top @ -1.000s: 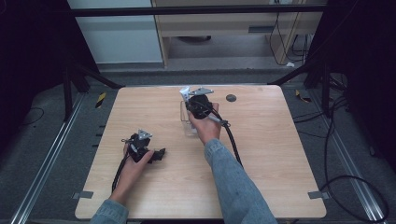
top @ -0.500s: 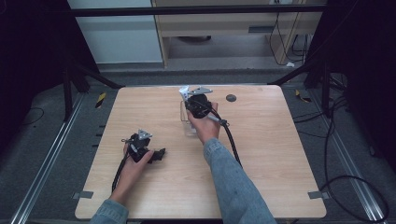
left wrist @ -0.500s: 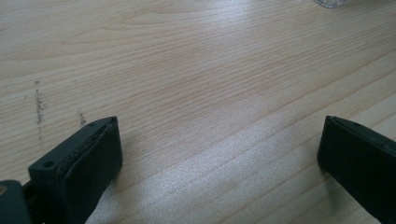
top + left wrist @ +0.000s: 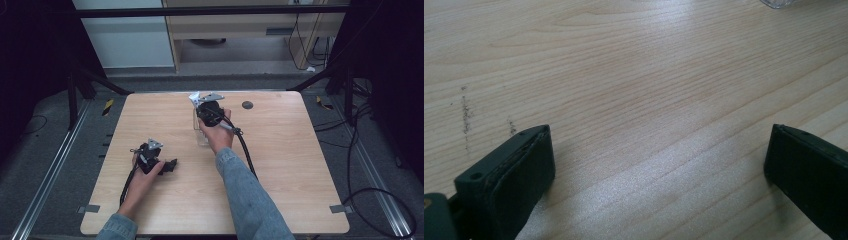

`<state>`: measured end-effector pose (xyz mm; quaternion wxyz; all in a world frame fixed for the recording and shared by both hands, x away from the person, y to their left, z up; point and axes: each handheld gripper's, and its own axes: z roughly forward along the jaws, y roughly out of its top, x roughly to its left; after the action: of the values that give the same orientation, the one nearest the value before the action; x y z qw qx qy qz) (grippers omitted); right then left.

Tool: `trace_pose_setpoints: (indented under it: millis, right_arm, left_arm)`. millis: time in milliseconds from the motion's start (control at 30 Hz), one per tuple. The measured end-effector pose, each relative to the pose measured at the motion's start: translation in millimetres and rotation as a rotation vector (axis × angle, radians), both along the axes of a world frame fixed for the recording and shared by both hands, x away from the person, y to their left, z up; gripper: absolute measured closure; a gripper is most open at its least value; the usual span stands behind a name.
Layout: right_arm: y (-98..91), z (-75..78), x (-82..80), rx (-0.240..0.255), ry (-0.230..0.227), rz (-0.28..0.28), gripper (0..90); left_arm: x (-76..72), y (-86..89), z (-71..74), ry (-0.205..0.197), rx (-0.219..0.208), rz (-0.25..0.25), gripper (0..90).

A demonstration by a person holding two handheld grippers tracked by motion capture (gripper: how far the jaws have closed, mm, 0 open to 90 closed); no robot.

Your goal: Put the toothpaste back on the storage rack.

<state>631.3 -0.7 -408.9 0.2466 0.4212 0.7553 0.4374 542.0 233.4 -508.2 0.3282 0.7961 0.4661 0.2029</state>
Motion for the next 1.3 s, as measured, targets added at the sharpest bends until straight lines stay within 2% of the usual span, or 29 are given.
trace_pose_setpoints:
  millis: [867, 1300]
  right_arm:
    - [3.2, -0.8, -0.4, 0.004, 0.001, 0.020, 75.5]
    - [3.8, 3.9, -6.6, -0.028, -0.017, 0.020, 71.6]
  left_arm:
    - [0.0, -0.1, -0.1, -0.001, -0.001, 0.001, 0.0]
    - [0.0, -0.1, -0.1, -0.001, -0.002, 0.001, 0.0]
